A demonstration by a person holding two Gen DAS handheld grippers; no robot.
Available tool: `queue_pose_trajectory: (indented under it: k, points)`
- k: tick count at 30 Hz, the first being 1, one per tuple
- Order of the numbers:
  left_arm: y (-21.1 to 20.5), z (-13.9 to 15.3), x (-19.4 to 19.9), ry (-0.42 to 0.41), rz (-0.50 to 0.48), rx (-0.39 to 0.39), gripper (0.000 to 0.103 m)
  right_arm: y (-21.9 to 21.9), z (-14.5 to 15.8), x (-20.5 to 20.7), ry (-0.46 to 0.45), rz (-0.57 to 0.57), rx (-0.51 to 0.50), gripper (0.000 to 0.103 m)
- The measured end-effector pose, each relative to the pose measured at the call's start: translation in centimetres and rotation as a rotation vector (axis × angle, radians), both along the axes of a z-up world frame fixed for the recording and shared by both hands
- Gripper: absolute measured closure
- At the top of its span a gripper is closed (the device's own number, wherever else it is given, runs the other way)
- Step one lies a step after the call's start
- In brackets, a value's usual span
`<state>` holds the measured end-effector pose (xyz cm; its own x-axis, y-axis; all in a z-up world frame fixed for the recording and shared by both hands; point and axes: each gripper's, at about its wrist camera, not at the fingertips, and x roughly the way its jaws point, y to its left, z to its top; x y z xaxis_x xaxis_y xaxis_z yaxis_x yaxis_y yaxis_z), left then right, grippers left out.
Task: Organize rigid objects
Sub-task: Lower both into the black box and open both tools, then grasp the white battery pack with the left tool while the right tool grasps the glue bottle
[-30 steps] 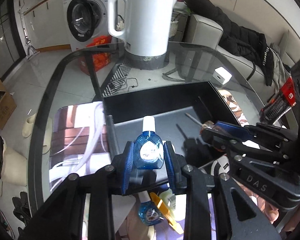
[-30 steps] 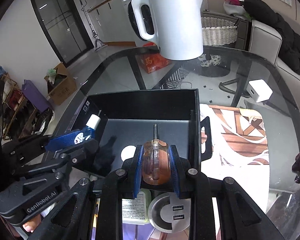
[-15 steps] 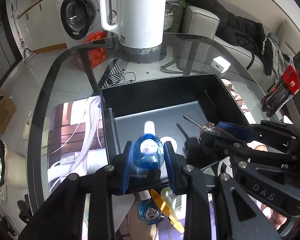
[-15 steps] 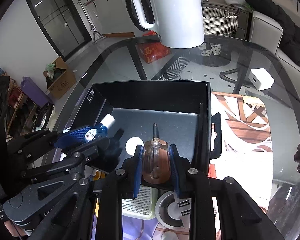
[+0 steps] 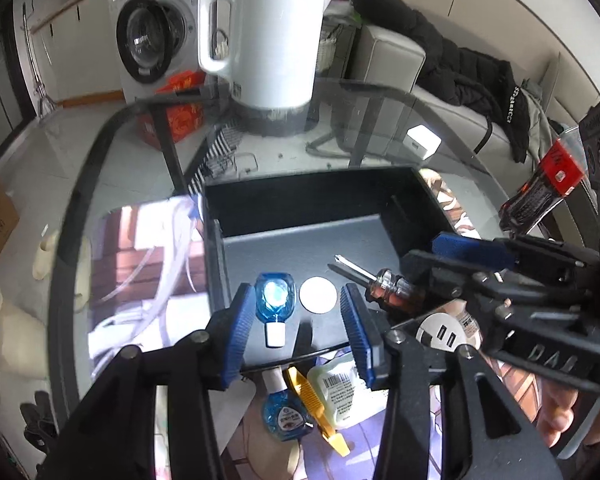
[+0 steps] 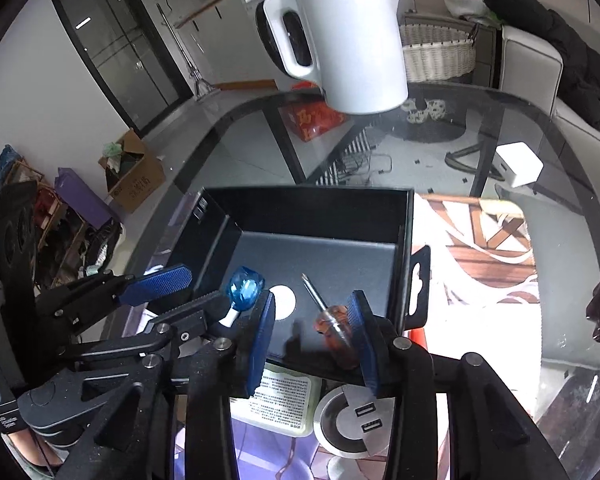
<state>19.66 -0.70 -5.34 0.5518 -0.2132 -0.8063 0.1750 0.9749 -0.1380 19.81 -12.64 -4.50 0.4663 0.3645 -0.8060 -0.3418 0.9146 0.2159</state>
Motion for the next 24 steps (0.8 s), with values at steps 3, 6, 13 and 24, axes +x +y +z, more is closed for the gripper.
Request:
queue_pose_trajectory:
  k: [3, 6, 13, 24]
  points:
    - [0.3, 1.7, -1.3, -0.076, 0.002, 0.003, 0.056, -0.5, 1.7, -1.1, -0.070, 0.006, 0.002, 0.064]
    - [1.3, 3.3, -2.6, -0.146, 0.011, -0.024, 0.049, -1.4, 3.7, -2.6, -0.144, 0.014, 0.007, 0.064]
    - [4.0, 4.6, -4.3, -0.182, 0.043, -0.018, 0.045, -3.9, 6.2, -4.8, -0.237, 0.013, -0.030, 0.063]
    - [5.8, -0.3, -4.5, 0.003, 0.040, 0.035, 0.043, -6.0, 1.4, -3.4, -0.075, 0.017, -0.121, 0.063]
